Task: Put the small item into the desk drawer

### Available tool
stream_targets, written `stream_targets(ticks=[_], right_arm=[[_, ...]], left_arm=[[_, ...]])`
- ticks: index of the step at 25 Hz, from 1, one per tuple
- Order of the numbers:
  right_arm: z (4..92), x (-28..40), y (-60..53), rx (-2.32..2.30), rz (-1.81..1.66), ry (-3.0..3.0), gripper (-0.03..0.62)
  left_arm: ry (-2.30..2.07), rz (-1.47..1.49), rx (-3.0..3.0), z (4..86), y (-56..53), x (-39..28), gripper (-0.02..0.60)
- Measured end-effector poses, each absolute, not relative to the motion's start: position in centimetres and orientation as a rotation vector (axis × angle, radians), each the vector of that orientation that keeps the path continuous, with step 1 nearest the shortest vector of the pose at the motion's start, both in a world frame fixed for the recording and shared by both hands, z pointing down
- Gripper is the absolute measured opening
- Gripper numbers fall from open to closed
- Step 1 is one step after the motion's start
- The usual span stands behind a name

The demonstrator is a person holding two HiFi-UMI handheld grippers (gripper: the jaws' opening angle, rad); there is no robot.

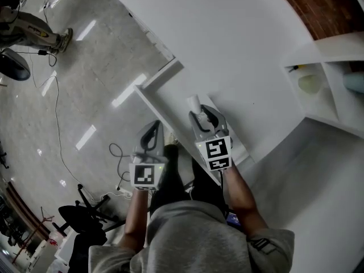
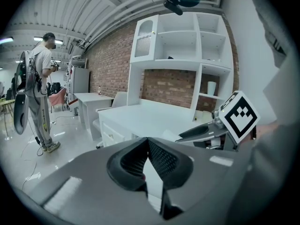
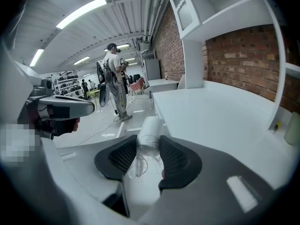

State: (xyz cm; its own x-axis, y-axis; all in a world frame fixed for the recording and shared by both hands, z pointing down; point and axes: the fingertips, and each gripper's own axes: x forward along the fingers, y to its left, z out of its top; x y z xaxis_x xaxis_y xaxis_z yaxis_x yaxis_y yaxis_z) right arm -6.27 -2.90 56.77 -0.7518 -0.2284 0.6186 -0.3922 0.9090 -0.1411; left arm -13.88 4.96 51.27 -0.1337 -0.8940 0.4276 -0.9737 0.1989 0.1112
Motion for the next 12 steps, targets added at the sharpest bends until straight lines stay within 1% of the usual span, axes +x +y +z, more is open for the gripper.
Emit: stream_targets(ticks=[12], right_arm=[[64.8, -9.5, -2.5, 0.365, 0.386, -2.347, 0.161]], left_arm=[[-2.037, 0.260, 1.672, 57.3, 5.5, -16.5, 0.012]])
